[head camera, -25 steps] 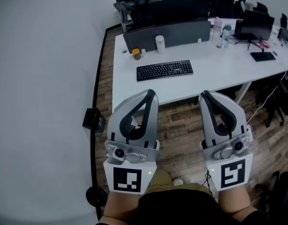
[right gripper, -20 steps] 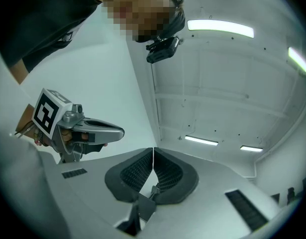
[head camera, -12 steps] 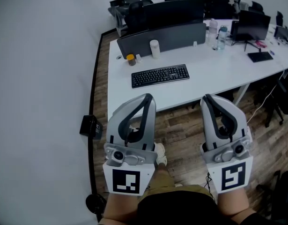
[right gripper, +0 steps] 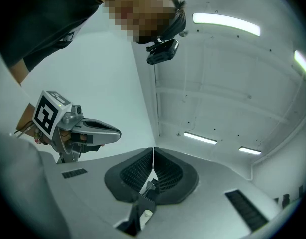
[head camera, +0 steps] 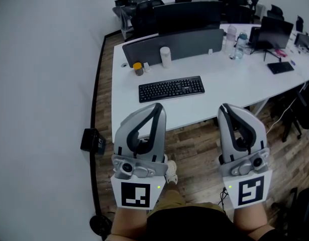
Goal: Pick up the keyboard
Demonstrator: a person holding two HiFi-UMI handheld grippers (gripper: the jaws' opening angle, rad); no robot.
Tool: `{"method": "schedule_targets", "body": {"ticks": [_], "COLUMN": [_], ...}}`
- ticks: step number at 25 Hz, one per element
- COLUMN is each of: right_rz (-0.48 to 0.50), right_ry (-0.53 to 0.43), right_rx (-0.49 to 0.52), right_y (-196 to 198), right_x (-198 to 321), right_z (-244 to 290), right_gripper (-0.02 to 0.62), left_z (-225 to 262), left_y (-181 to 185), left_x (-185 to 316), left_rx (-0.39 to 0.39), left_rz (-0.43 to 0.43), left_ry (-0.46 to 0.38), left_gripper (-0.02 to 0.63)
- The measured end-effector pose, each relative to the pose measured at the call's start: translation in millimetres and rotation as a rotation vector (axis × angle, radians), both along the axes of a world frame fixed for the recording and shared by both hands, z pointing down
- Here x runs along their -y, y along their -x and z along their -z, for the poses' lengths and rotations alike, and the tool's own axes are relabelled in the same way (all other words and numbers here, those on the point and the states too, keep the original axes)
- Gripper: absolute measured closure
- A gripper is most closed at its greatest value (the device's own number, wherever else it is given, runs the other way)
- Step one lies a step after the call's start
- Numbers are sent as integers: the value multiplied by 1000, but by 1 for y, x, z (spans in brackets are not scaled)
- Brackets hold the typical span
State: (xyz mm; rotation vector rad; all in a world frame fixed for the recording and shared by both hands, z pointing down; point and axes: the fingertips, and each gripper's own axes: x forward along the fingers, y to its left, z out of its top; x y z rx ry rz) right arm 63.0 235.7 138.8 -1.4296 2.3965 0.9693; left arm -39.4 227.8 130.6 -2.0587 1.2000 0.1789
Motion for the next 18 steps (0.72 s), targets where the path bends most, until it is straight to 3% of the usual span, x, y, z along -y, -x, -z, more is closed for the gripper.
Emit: {"method": "schedule_targets", "body": {"ticks": [18], "right_rz": [-36], "right_ry": [-2], "right_rx": [-6], "right_y": [46], "right_x": [193], "right_z": [23], "right_gripper": [565], "left_z": [15], "left_y": [56], "left_x": [201], "left_rx": [27], "left_rz": [-19], "left_ry": [9], "left_gripper": [598]}}
